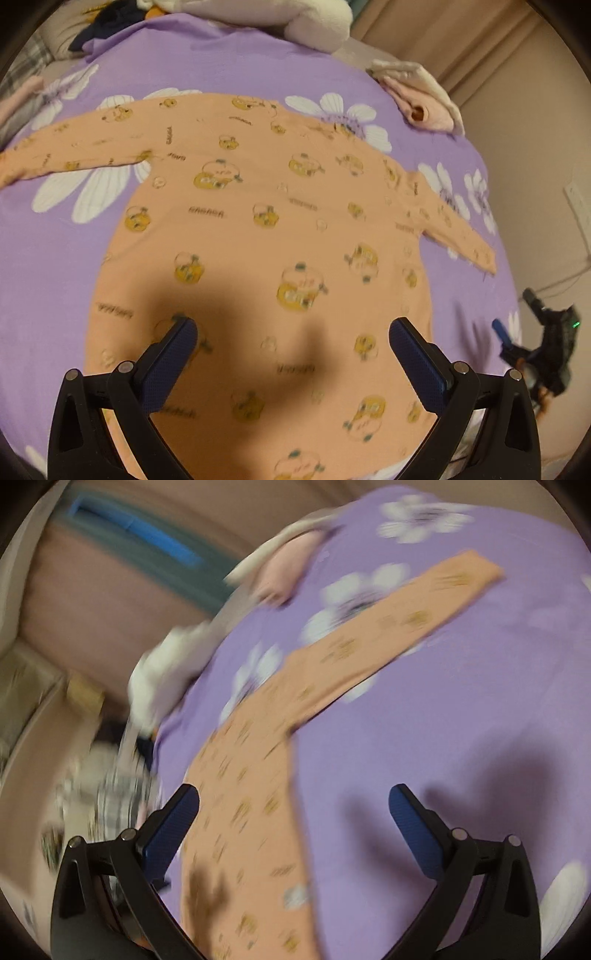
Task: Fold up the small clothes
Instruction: 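Grasp the orange shirt's sleeve cuff with the right gripper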
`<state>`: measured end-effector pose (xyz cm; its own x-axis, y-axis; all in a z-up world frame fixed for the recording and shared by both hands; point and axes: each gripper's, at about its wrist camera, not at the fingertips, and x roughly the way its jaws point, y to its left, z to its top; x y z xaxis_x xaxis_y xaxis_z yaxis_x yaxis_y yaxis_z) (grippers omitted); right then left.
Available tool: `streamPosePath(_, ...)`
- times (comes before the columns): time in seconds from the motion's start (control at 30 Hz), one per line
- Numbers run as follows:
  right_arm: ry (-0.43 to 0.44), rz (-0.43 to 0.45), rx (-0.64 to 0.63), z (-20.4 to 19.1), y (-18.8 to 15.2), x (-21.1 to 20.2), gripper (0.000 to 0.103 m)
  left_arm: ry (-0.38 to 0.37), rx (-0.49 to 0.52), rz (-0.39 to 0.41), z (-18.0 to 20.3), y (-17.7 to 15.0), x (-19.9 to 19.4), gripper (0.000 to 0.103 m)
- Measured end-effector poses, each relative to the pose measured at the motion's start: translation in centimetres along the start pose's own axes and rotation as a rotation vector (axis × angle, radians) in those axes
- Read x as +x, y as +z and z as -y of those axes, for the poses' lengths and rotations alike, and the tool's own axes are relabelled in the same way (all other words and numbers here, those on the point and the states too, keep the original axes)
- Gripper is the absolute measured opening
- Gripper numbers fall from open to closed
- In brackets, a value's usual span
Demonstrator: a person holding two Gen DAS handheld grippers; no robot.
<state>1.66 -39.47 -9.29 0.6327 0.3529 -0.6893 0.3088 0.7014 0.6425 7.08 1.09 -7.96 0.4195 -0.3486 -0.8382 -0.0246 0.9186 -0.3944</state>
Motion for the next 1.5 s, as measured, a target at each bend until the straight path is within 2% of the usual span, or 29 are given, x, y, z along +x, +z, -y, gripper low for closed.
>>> streamPosePath(0.17, 0.035, 0.137, 0.189, 4.8, 4.0, 1.1, 0.099, -0.025, -0.014, 0.046, 0.1, 1.7, 0.7, 0.103)
streamPosePath(0.4, 0.063, 0.241, 0.313, 8.4, 9.3, 4.4, 0.084, -0.02, 0.013, 0.053, 1.4, 3.9, 1.9, 0.103)
streamPosePath(0.53, 0.067, 0.289, 0.392, 9.6, 10.9, 6.8, 0.063, -0.016, 0.021, 0.066, 1.9, 5.0, 2.2, 0.103)
streamPosePath(0.67, 0.127, 0.361, 0.454, 12.3, 12.8, 6.5, 0.053, -0.007, 0.017, 0.068, 1.9, 5.7, 2.7, 0.103)
streamPosePath(0.77, 0.118, 0.373, 0.468, 13.0, 13.9, 7.1, 0.035, -0.002, 0.012, 0.072, 1.9, 6.1, 2.9, 0.103)
streamPosePath(0.83, 0.096, 0.371, 0.474, 13.1, 14.4, 7.4, 0.014, 0.008, 0.007, 0.068, 1.8, 6.3, 3.2, 0.103)
streamPosePath(0.93, 0.093, 0.367, 0.472, 14.3, 14.1, 7.7, 0.006, 0.021, 0.004, 0.064, 1.6, 6.4, 3.4, 0.103)
streamPosePath(1.07, 0.048, 0.368, 0.42, 12.5, 14.1, 6.5, 0.008, 0.04, -0.002, 0.068, 1.1, 6.4, 3.1, 0.103)
streamPosePath(1.17, 0.048, 0.39, 0.352, 11.4, 14.2, 5.3, 0.007, 0.055, -0.023, 0.067, 0.2, 6.3, 2.6, 0.103)
streamPosePath(1.33, 0.013, 0.39, 0.144, 4.1, 15.2, 3.4, 0.007, 0.038, -0.116, 0.054, -2.4, 6.3, 1.9, 0.103)
streamPosePath(1.4, 0.004, 0.38, 0.04, -0.9, 15.8, 2.5, 0.007, 0.044, -0.149, 0.051, -3.5, 6.4, 1.6, 0.103)
streamPosePath(1.5, 0.006, 0.363, -0.095, -6.9, 13.9, 1.2, 0.007, 0.037, -0.176, 0.054, -4.9, 6.5, 0.7, 0.103)
